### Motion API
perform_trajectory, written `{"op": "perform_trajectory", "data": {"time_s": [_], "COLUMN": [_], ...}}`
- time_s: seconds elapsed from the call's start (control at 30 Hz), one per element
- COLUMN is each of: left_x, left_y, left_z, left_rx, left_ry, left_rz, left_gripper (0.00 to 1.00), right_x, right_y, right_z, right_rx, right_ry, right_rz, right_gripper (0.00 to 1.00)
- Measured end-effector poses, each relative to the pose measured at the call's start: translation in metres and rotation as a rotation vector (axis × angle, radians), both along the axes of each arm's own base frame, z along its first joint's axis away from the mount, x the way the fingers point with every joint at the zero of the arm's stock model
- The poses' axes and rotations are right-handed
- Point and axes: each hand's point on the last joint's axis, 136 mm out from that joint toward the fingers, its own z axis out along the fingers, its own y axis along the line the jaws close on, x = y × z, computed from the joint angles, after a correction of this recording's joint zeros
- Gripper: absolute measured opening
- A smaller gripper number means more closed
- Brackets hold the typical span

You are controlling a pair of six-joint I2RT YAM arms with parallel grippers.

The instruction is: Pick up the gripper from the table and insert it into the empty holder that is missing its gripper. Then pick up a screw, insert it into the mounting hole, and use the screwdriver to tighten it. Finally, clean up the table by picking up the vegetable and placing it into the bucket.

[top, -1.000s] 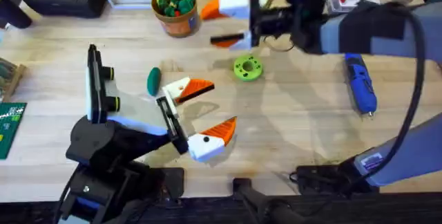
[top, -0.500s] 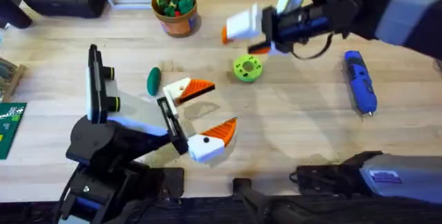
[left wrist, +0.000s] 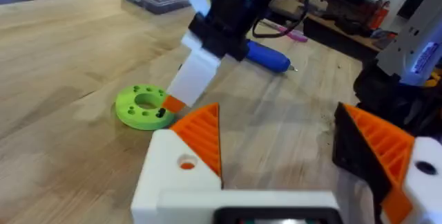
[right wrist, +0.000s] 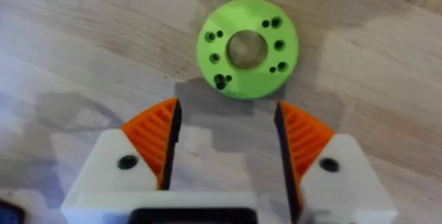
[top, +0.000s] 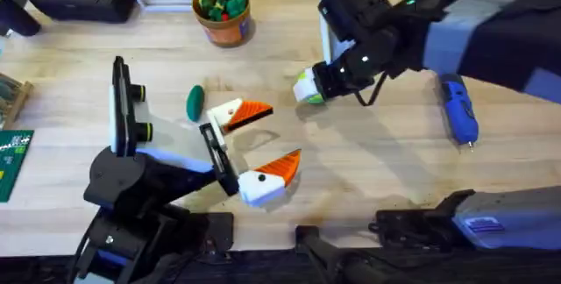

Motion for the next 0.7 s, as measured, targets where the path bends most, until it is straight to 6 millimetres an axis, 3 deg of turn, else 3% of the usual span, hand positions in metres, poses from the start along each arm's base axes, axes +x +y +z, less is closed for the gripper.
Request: {"op": "perform_trajectory", "data": {"time_s": [0.3, 0.7], "left_x": [0.0, 0.0], "left_y": [0.0, 0.0], "left_z": [0.0, 0.0], "left_rx": [0.0, 0.0], "left_ry": [0.0, 0.001], "left_rz": [0.0, -0.003], "left_gripper": [0.986, 0.985], "right_x": [0.009, 0.013], "right_y": [0.002, 0.014], "right_z": [-0.018, -0.018], "right_rx": [-0.037, -0.02], "right_ry": [-0.004, -0.034], "right_rz": [-0.001, 0.027], "right_gripper": [0.494, 0.35]}}
